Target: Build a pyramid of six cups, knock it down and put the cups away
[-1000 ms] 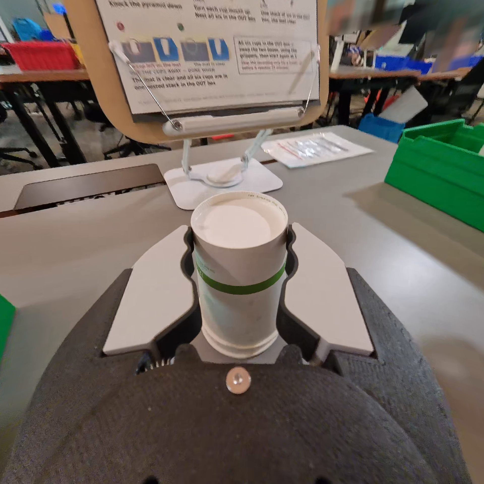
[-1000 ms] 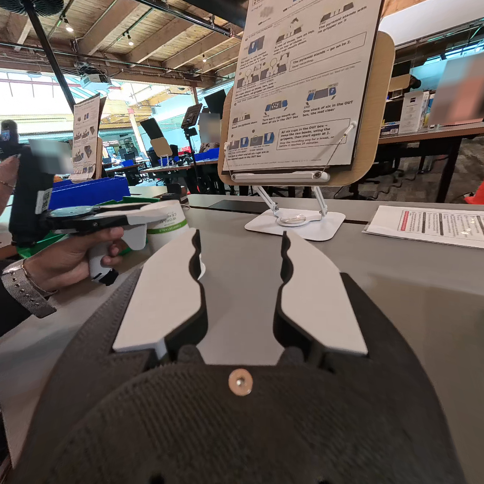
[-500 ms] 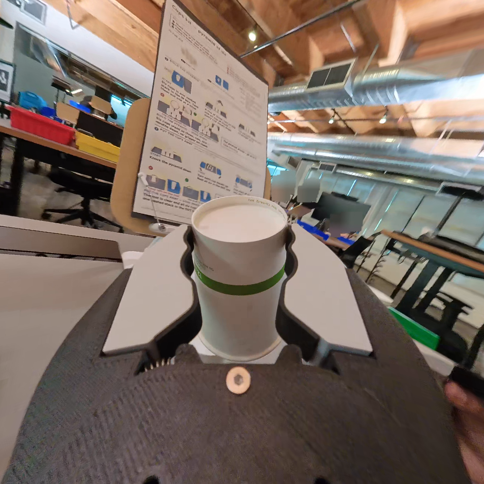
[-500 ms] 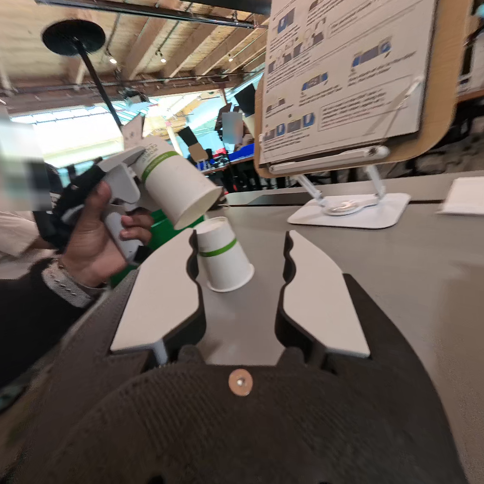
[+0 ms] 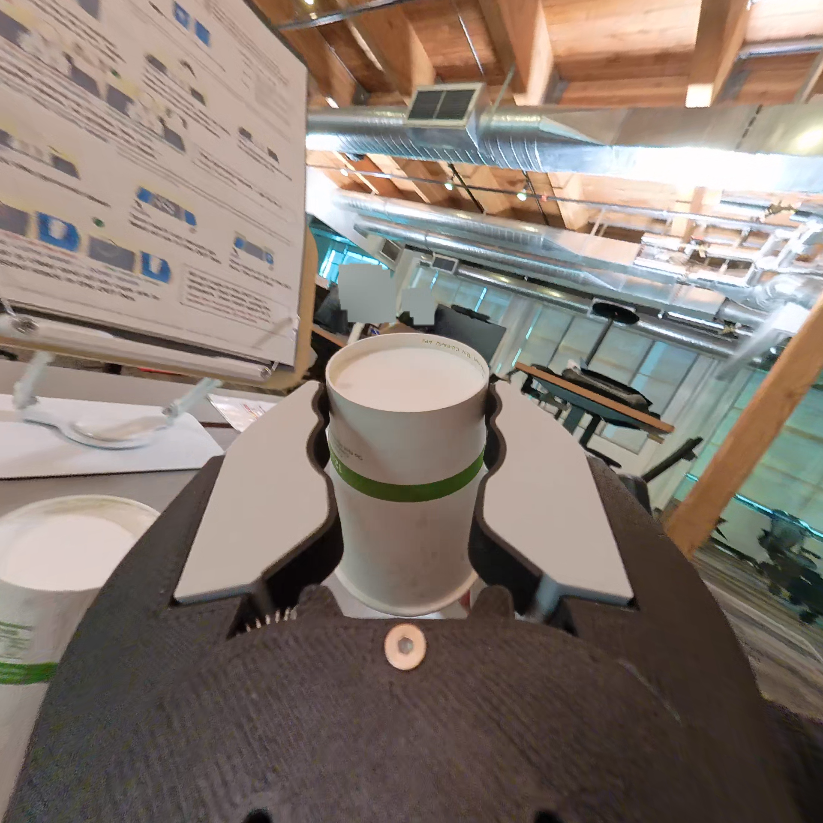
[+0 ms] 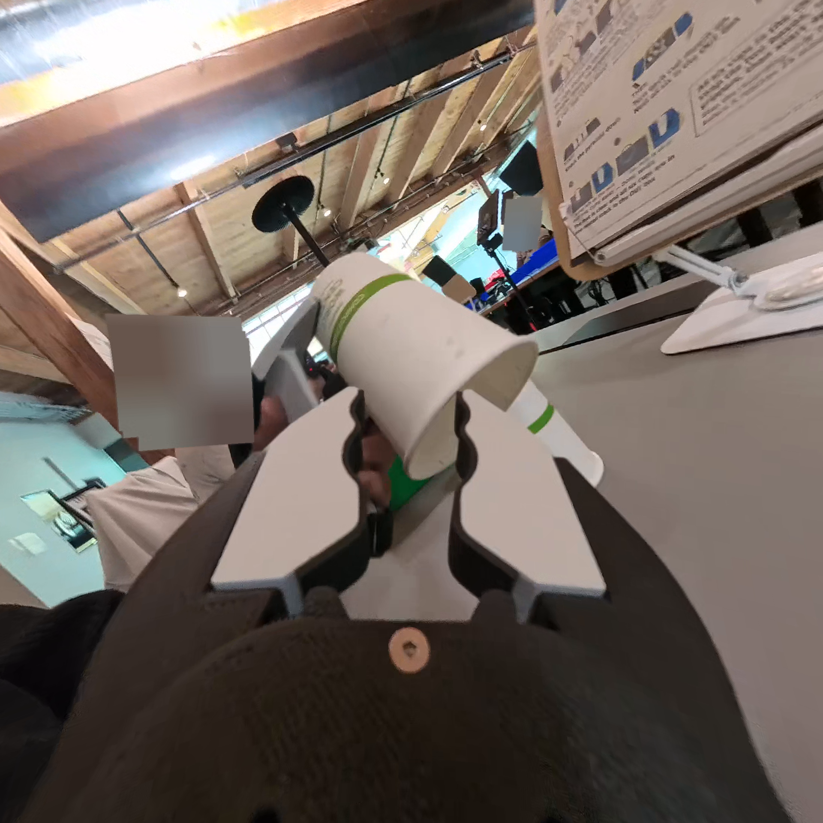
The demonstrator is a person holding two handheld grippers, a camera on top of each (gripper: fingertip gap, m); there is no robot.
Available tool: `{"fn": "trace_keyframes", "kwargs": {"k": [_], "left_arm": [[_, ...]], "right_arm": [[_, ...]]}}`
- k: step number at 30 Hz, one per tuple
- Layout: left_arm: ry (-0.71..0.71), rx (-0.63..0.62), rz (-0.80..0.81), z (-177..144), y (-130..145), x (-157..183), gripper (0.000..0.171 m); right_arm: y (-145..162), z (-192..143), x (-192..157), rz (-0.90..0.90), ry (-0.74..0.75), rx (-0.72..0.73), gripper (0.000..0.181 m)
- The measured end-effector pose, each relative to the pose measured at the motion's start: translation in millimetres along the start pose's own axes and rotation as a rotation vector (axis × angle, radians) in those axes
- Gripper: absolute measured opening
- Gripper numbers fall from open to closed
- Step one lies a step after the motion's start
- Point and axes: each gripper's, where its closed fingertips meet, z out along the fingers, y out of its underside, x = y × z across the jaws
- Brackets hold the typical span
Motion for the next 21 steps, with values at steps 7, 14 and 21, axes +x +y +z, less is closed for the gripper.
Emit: {"fn": "trace_keyframes", "kwargs": {"k": [7,14,21], "left_arm": [[0.059,-0.083,-0.003,3.0,27.2,8.7,0.070],[0.036,-0.228,0.033,1.8,63.8,-14.1,0.050],[0.060,-0.286,0.120,1.5,78.9,-10.7,0.049]], "right_arm": [[-24.1,-14.9,15.5,0.272,-0.122,0.076,0.011],[-54.0,-27.9,18.4,-0.061,-0.038,-0.015,0.003],[-114.1,-62.3,38.1,-0.546,0.240,-0.201,0.003]]}}
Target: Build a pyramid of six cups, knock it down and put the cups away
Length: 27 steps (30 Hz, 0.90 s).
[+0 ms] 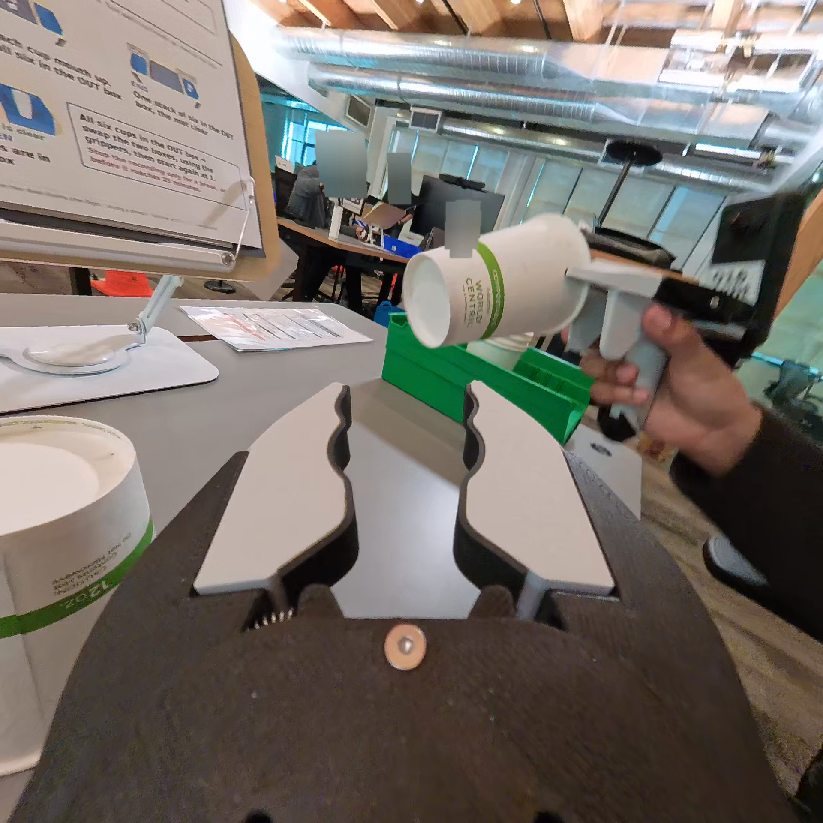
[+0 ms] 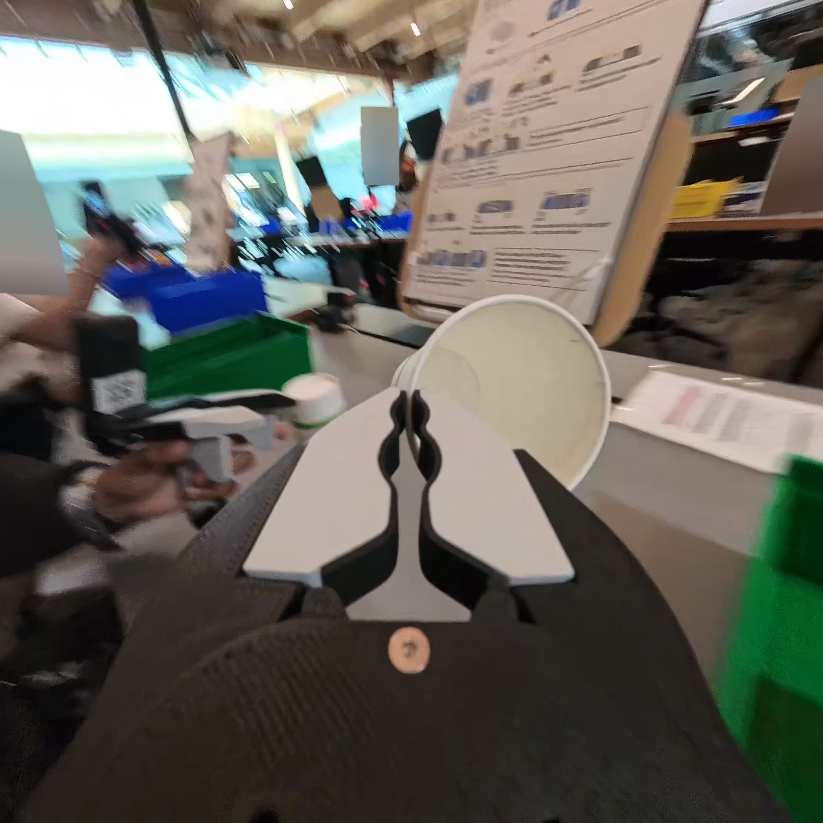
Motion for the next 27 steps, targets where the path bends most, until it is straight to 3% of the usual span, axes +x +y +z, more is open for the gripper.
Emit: {"fn": "trace_keyframes", "kwargs": {"k": [5,9,12,16,19,22,27], "left_arm": [[0.018,-0.141,0.152,6.4,32.9,10.2,0.046],[0.036,-0.222,0.241,2.5,54.7,19.0,0.045],[0.008,-0.247,0.245,-5.7,60.2,14.7,0.044],[-0.064,-0.229,0.200,-19.8,53.4,-0.3,0.044],[-0.129,-0.205,0.153,-30.7,46.8,-13.6,0.044],[-0.182,-0.185,0.138,-39.3,41.6,-22.9,0.042],[-0.201,-0.188,0.147,-44.4,41.9,-24.6,0.041]], "right_arm": [[-31.2,-61.8,81.9,-0.332,0.390,-0.168,0.003],[-41.6,-106.5,137.1,-0.488,0.640,-0.292,0.003],[-35.7,-112.1,160.3,-0.492,0.676,-0.360,0.003],[-13.2,-115.3,190.3,-0.530,0.723,-0.553,0.003],[7.1,-112.7,198.0,-0.459,0.664,-0.659,0.003],[17.0,-108.1,196.6,-0.368,0.595,-0.675,0.003],[8.9,-110.8,200.4,-0.399,0.643,-0.632,0.006]]}}
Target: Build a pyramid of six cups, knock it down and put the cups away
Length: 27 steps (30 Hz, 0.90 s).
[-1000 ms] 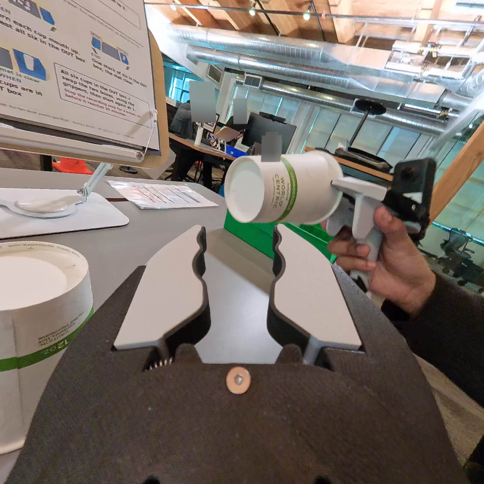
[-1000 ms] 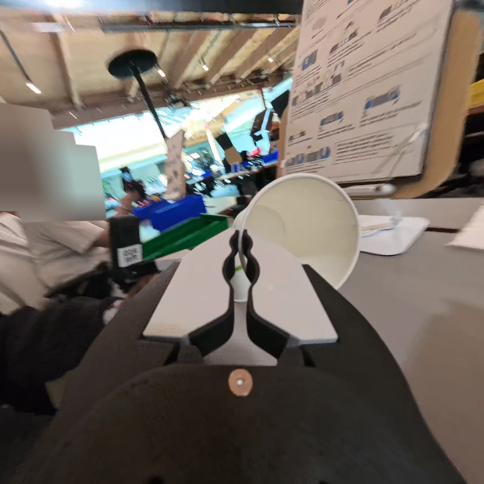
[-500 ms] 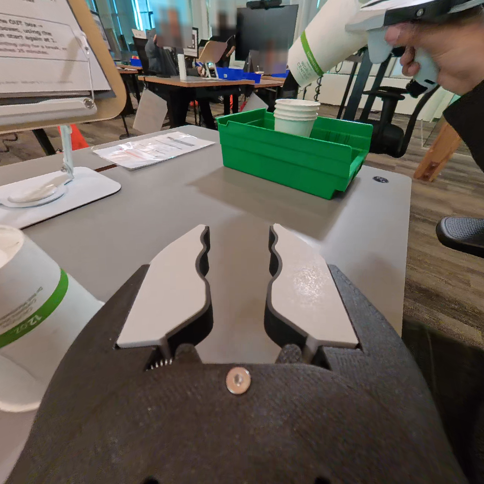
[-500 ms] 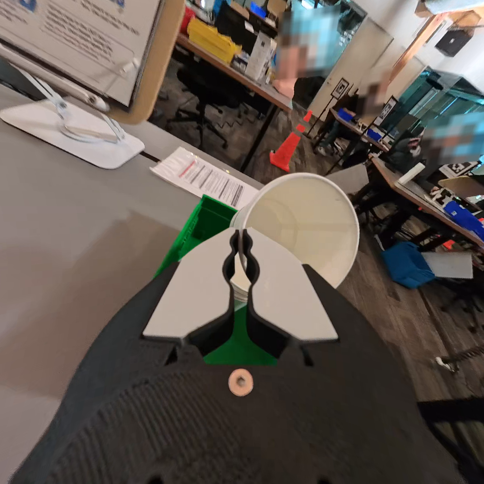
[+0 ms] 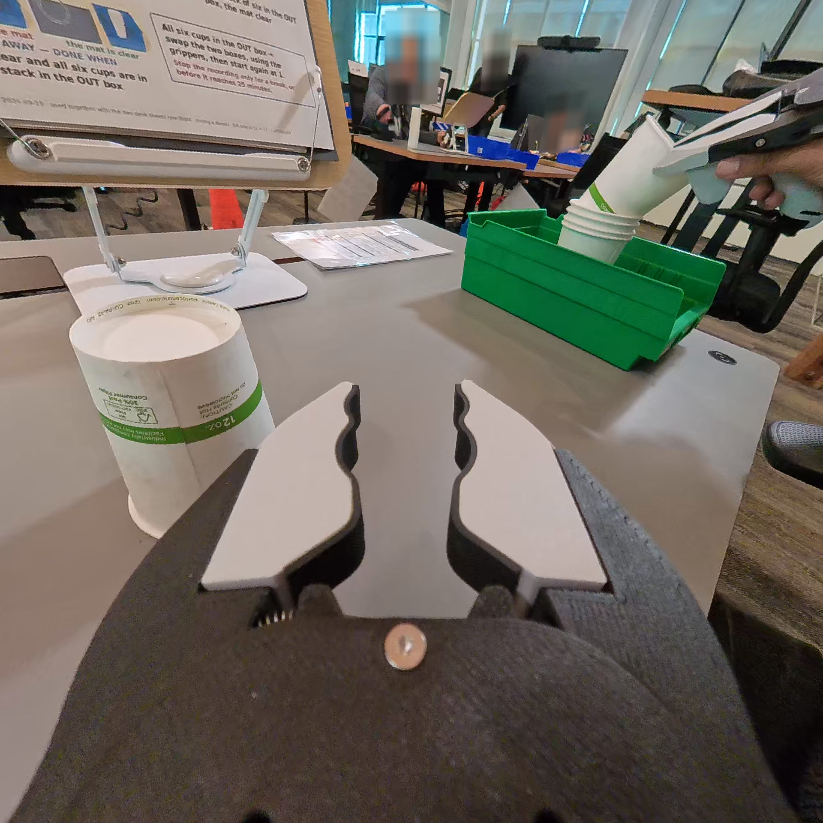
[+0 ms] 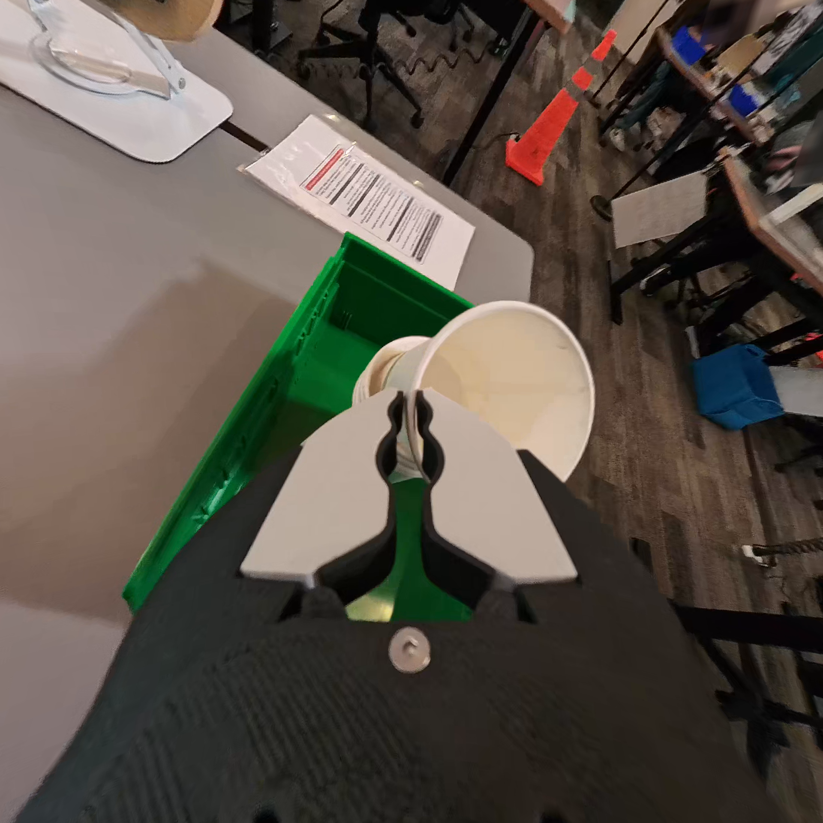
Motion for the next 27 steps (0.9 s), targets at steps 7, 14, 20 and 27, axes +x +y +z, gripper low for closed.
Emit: {"fn": "trace_keyframes", "kwargs": {"k": [7,14,20,27], "left_arm": [[-0.011,0.000,0.025,1.8,0.4,1.3,0.043],[-0.020,0.010,0.016,1.6,-1.4,-2.2,0.043],[-0.049,0.049,0.037,1.3,-11.4,-9.9,0.048],[-0.369,0.184,0.143,-28.8,-60.8,-87.0,0.062]], "right_arm": [[-15.0,-5.2,4.8,-0.044,0.111,0.079,0.025],[-46.3,-20.5,-7.2,0.064,0.046,0.228,0.026],[-95.8,-44.0,-52.2,0.272,-0.209,0.474,0.037],[-139.6,-55.9,-198.8,0.494,-0.725,0.632,0.036]]}}
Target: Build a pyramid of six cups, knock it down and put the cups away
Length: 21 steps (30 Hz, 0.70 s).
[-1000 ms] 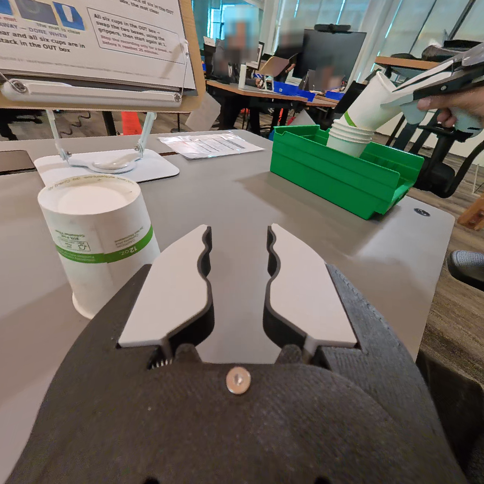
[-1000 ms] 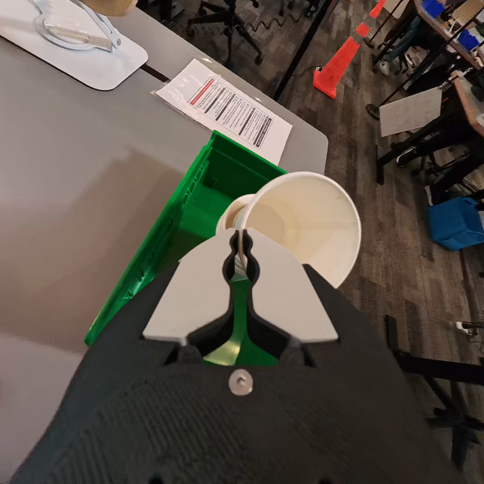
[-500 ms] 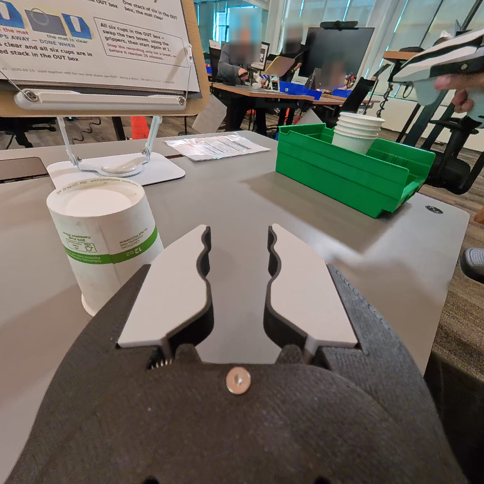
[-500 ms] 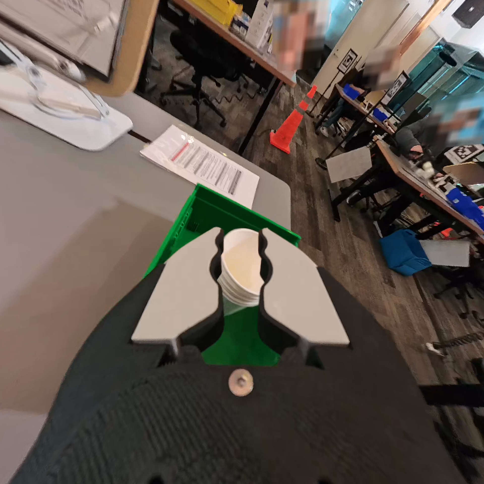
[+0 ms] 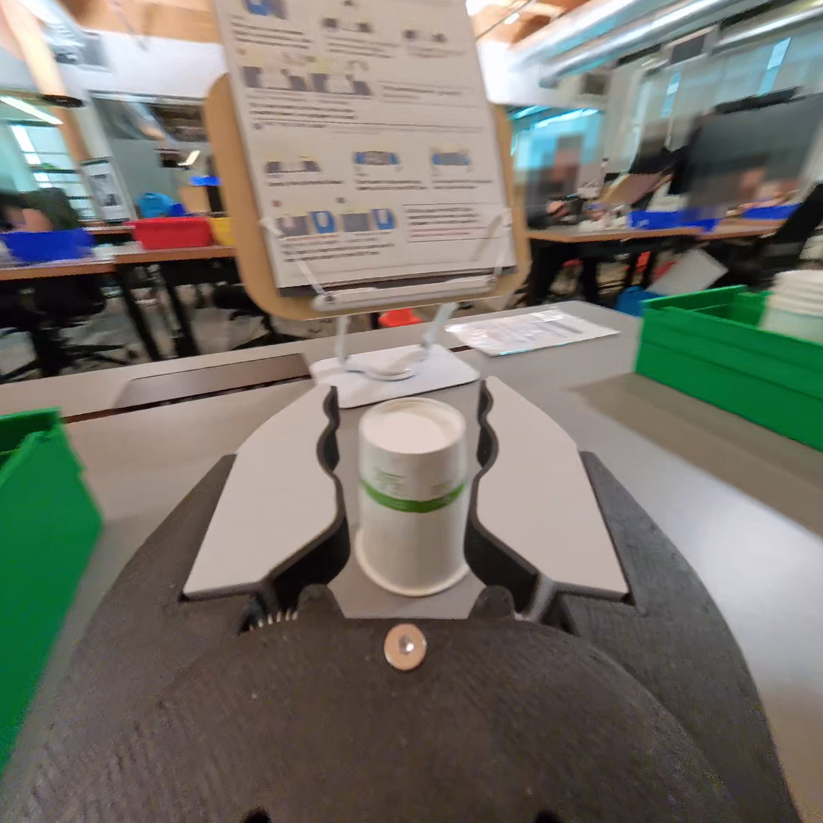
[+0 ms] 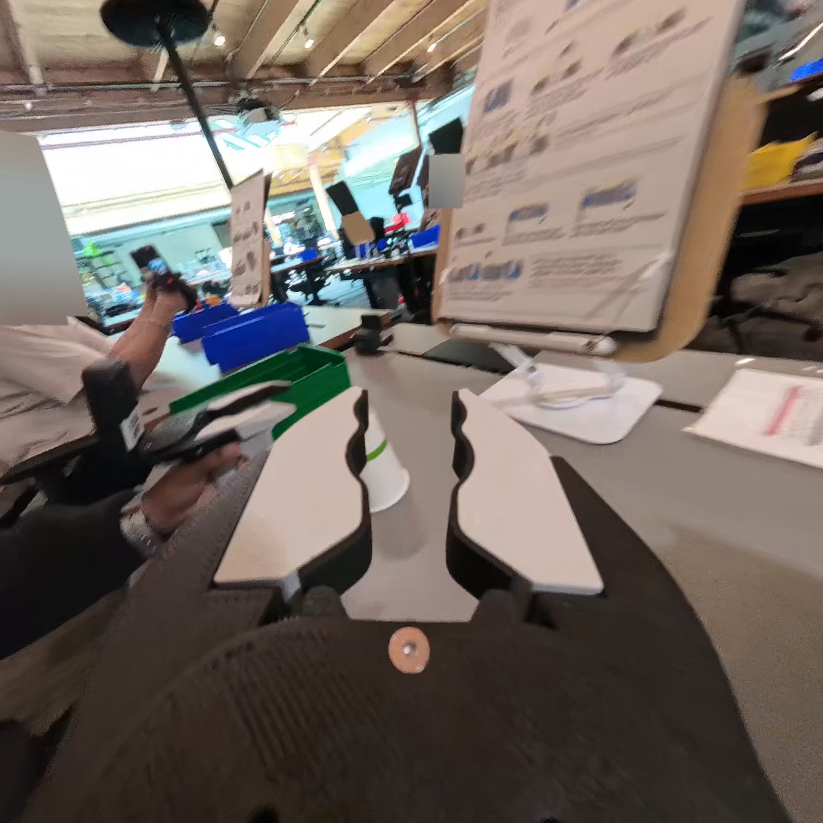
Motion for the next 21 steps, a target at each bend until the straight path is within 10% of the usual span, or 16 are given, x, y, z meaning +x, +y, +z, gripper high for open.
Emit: {"fn": "trace_keyframes", "kwargs": {"k": [6,11,21], "left_arm": [[0.110,-0.262,-0.059,25.6,46.0,-5.7,0.101],[0.141,-0.406,-0.025,40.0,81.4,3.7,0.099],[0.133,-0.225,-0.098,61.9,44.1,3.8,0.078]], "right_arm": [[100.1,35.5,-47.9,-0.006,-0.080,-0.140,0.032],[123.0,33.6,-50.3,0.078,-0.108,-0.191,0.033],[124.7,6.5,-21.7,0.226,-0.038,-0.141,0.030]]}}
